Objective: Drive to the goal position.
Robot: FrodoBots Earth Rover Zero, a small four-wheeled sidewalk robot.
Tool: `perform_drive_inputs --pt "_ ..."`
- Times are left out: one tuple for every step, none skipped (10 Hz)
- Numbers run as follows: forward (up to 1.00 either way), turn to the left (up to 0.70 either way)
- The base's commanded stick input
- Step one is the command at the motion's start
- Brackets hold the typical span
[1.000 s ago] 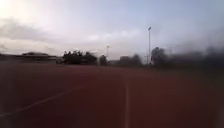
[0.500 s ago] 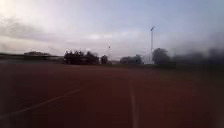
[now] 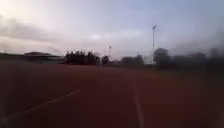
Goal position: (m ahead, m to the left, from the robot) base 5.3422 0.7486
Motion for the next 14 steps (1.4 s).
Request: perform_drive_inputs --pt "0.7 -0.32" --pt "0.7 0.0" --pt "0.7 0.0" --pt "0.7 0.0" --pt "0.7 0.0" --pt "0.7 0.0" --pt "0.7 0.0" --pt "0.7 0.0" --pt "0.7 0.0" --pt "0.7 0.0" --pt "0.7 0.0" --pt "0.7 0.0" --pt "0.7 0.0" --pt "0.7 0.0"
